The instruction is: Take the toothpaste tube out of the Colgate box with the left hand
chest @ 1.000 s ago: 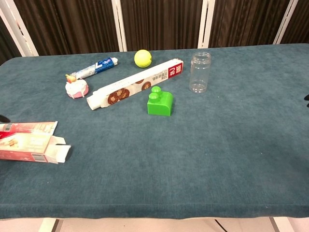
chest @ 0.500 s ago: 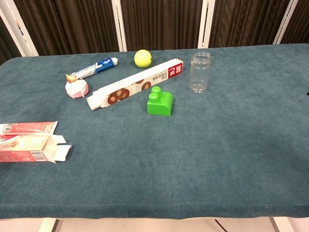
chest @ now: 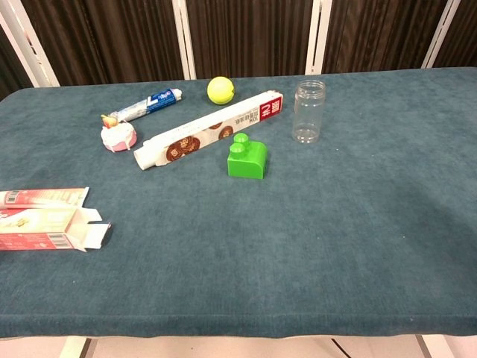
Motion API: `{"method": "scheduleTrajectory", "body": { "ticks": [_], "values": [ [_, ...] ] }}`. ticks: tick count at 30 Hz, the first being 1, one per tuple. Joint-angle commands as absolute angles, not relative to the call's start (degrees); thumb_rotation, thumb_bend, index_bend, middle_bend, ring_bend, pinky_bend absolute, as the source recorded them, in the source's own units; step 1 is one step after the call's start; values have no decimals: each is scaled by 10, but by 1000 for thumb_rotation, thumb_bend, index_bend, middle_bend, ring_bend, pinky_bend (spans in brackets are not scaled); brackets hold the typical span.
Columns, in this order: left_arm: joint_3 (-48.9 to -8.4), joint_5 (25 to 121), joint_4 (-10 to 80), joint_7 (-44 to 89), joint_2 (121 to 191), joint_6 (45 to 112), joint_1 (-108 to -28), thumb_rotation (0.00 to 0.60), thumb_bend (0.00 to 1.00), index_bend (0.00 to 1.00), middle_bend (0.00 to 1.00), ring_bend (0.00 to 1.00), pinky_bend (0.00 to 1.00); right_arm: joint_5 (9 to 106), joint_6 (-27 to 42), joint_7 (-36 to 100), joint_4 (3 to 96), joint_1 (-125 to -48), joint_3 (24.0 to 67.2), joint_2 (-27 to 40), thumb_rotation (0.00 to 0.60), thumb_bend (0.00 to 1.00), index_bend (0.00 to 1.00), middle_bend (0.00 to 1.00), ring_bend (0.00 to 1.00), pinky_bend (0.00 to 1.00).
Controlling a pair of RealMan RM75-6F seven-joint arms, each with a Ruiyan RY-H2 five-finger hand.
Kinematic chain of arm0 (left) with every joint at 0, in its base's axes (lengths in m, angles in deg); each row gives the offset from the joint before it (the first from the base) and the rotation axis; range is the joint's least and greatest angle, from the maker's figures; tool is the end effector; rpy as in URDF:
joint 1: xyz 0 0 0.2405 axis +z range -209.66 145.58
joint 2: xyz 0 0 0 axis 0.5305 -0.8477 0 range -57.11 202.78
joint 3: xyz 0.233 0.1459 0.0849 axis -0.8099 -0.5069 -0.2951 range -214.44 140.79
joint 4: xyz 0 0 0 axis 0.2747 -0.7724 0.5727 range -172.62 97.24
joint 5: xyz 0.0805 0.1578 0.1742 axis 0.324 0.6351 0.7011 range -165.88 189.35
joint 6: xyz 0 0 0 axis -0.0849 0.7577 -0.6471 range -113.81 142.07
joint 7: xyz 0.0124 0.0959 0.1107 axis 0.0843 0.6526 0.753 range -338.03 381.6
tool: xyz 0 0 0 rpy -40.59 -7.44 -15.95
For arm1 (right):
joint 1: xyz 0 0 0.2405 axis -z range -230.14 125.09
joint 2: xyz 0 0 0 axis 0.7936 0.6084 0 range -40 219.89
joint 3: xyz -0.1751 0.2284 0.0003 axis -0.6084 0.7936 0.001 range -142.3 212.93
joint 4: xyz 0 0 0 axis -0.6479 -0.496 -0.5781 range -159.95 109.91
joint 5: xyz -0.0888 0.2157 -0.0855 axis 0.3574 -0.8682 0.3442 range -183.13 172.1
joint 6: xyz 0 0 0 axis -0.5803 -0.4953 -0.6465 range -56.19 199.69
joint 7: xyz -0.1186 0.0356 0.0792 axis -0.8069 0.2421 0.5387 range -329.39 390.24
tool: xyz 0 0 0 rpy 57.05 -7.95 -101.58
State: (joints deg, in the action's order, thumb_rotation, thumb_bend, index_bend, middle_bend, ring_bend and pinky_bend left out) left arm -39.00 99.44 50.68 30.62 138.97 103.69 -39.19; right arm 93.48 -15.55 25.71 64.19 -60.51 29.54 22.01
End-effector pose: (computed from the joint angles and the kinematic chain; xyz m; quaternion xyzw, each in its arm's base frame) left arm -0.3580 0.1834 0.1293 -0.6444 -0.3114 -0.3472 0.6060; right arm -0.3299 -0.1660 0.0921 0.7008 -0.3270 0.3918 0.4984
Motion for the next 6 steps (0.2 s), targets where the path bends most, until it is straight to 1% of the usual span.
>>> {"method": "scheduleTrajectory", "body": {
  "ticks": [1, 6],
  "values": [
    [-387, 987, 518, 304, 1384, 1024, -392, 600, 307, 86, 58, 52, 153, 926, -165, 238, 650, -592, 304, 209, 600, 266, 91, 96, 0, 41],
    [-385, 980, 529, 313, 1381, 1010, -391, 600, 309, 88, 59, 52, 157, 927, -155, 235, 652, -593, 304, 213, 600, 266, 92, 96, 0, 41]
  ]
}}
